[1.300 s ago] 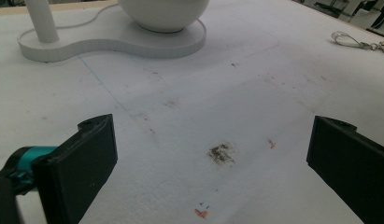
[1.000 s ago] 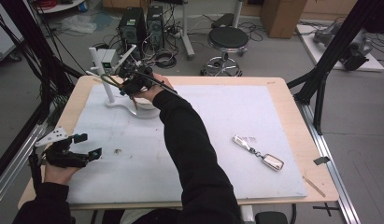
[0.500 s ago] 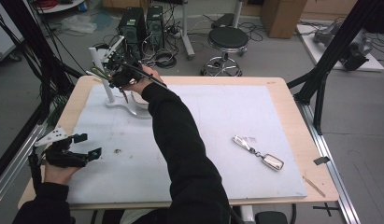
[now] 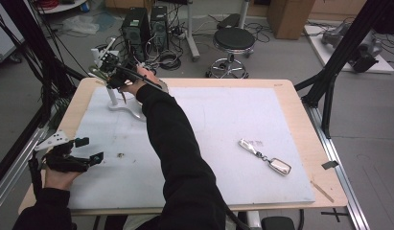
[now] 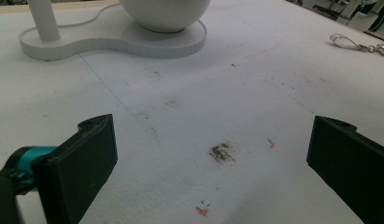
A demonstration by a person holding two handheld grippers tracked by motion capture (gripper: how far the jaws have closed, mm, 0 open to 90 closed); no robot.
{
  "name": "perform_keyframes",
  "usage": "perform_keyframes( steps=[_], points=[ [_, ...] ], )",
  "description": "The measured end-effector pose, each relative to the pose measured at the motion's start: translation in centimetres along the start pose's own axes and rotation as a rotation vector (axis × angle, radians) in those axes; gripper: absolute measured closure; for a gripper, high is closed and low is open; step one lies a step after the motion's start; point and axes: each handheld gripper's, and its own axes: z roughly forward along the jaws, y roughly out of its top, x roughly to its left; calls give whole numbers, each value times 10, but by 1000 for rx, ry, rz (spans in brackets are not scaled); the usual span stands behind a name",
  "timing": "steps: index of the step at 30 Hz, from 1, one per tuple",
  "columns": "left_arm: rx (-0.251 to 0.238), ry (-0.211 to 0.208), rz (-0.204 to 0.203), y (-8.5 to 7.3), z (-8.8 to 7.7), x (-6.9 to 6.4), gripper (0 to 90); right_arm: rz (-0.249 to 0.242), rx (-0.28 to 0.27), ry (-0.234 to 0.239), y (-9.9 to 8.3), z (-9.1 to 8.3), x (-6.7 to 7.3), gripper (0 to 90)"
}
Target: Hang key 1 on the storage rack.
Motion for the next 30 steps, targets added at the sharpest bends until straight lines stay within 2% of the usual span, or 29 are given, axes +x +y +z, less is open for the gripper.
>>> perform_keyframes(
  steps=[5,11,12,13,14,15,21,24,26,30],
  points=[
    [3,0,-1,0,0,0,22,9,13,-15,-1,5,-1,698],
    [3,0,0,0,0,0,22,30,13,-10,-5,9,-3,669],
    [3,2,-1,0,0,0,22,33,12,-9,-6,9,-3,651],
    [3,2,-1,0,0,0,22,57,11,-6,-10,9,-4,583],
    [4,2,0,0,0,0,22,57,11,-6,-10,9,-4,583],
    [4,2,-1,0,0,0,22,72,5,20,-13,8,-7,578],
    [4,4,0,0,0,0,23,91,12,17,-20,4,-10,544],
    [5,5,-3,0,0,0,22,111,11,16,-25,0,-14,476],
    [5,6,-3,0,0,0,22,113,11,15,-26,-1,-15,463],
    [6,6,-3,0,0,0,22,141,0,17,-34,-8,-19,352]
  ],
)
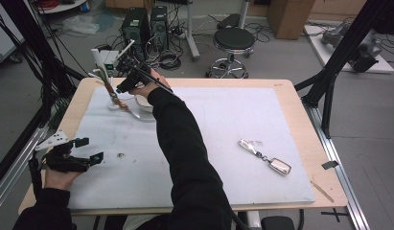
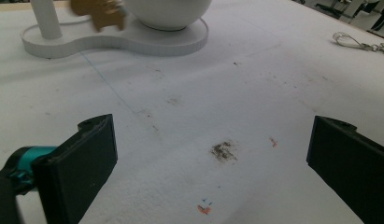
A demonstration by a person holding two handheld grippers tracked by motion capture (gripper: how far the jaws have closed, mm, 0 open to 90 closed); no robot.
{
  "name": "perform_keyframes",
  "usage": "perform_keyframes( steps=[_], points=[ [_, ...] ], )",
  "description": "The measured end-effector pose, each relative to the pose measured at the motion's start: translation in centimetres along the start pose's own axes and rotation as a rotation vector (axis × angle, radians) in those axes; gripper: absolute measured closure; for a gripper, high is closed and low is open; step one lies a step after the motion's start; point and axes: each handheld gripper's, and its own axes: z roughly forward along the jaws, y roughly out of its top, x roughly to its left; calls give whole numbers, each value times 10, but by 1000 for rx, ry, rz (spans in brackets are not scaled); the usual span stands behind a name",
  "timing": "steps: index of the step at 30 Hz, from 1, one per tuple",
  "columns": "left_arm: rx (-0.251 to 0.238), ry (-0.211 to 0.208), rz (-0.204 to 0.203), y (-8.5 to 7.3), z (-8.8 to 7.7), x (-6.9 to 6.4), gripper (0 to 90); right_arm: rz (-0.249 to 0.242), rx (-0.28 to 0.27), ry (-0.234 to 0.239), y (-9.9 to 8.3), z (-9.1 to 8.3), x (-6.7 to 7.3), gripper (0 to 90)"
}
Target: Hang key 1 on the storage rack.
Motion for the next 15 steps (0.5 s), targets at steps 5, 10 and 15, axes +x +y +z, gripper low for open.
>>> perform_keyframes(
  steps=[5,10,15],
  points=[
    [3,0,1,0,1,0,22,26,-9,-10,-8,-5,-3,279],
    [4,-1,-1,0,2,1,22,66,-3,-37,-18,-12,-11,168],
    [7,0,-1,0,2,1,22,95,8,-37,-22,-19,-16,109]
  ],
)
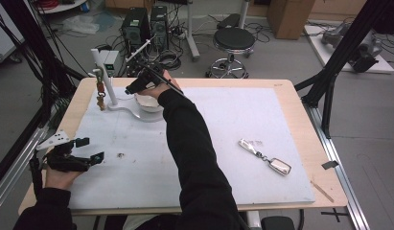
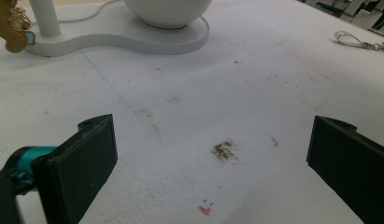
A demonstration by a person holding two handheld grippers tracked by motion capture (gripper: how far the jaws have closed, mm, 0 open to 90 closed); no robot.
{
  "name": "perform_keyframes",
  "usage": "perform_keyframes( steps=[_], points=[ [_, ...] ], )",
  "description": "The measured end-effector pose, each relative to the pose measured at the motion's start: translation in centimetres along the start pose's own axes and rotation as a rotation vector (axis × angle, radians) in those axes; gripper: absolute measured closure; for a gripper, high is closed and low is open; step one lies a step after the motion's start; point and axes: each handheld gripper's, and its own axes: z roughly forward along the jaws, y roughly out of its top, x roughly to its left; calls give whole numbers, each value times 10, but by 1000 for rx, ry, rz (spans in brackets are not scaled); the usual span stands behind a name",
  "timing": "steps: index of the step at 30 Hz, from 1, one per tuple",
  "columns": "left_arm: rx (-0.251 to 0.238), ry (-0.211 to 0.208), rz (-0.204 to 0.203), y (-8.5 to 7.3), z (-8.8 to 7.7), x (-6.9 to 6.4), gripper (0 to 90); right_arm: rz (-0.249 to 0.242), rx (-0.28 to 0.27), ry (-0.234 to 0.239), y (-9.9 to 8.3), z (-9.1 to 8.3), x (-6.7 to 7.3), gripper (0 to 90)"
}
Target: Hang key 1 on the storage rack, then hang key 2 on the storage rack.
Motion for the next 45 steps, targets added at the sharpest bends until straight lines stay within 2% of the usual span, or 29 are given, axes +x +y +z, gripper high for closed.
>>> perform_keyframes(
  steps=[2,4,7,10,12,14,15,20,21,23,25,28,32,35,38,42,45],
  points=[
    [3,-1,2,0,0,0,22,7,0,4,-2,-5,-2,83],
    [1,-2,1,0,0,0,22,9,6,6,-6,-11,-5,6],
    [3,0,2,0,0,0,22,17,-3,16,-9,-17,-8,6],
    [3,1,2,0,0,-1,22,32,-26,4,-17,-26,-13,6],
    [5,2,2,0,0,-1,22,34,-23,-10,-28,-33,-17,6],
    [7,5,2,0,0,-1,22,33,-21,-15,-31,-35,-18,6],
    [9,6,2,0,0,-1,22,37,-29,-21,-39,-40,-21,6],
    [14,8,3,0,1,-1,23,51,-33,-36,-55,-50,-27,6],
    [13,9,4,0,0,-1,23,59,-31,-49,-63,-55,-32,6],
    [11,11,4,0,0,-1,22,61,-39,-55,-67,-57,-33,6],
    [10,11,2,0,0,-1,22,83,-61,-71,-77,-64,-39,6],
    [13,10,4,0,0,-1,23,98,-66,-88,-93,-75,-46,6],
    [13,12,4,0,0,-1,22,113,-89,-89,-104,-84,-51,6],
    [14,13,4,0,0,-1,22,114,-75,-101,-112,-90,-55,6],
    [16,12,4,0,0,-1,22,132,-102,-106,-122,-99,-58,6],
    [17,11,5,0,0,-2,22,141,-103,-114,-133,-103,-61,6],
    [18,12,6,0,0,-2,22,150,-84,-119,-141,-108,-65,6]
  ],
)
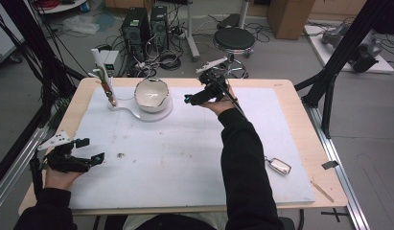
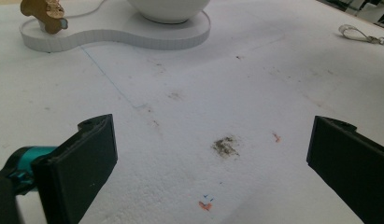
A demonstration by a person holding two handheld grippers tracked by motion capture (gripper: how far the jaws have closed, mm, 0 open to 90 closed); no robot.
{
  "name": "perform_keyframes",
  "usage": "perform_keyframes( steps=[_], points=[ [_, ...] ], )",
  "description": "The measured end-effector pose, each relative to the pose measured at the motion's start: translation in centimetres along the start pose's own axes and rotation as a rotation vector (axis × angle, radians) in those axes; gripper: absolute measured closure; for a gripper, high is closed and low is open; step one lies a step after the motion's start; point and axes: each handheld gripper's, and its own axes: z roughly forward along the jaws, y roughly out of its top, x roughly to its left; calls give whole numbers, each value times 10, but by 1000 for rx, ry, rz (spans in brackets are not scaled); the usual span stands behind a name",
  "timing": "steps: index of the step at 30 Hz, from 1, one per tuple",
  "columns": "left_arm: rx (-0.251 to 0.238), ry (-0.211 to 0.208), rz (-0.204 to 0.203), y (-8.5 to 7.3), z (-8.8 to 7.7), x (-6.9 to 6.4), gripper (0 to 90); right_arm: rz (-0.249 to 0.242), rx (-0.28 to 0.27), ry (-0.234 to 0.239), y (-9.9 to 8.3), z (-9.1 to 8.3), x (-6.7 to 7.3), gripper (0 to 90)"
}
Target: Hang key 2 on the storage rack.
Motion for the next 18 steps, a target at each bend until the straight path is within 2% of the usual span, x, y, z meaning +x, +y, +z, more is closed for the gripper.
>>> perform_keyframes(
  steps=[3,8,12,18],
  points=[
    [1,1,2,0,0,0,22,14,-25,0,-7,-7,-4,6],
    [5,1,2,0,0,0,22,28,2,-7,-21,-14,-13,6],
    [8,-3,3,0,0,-1,22,39,-18,-13,-30,-21,-16,6],
    [10,-6,5,0,0,-2,22,48,-6,-26,-47,-28,-21,6]
  ],
)
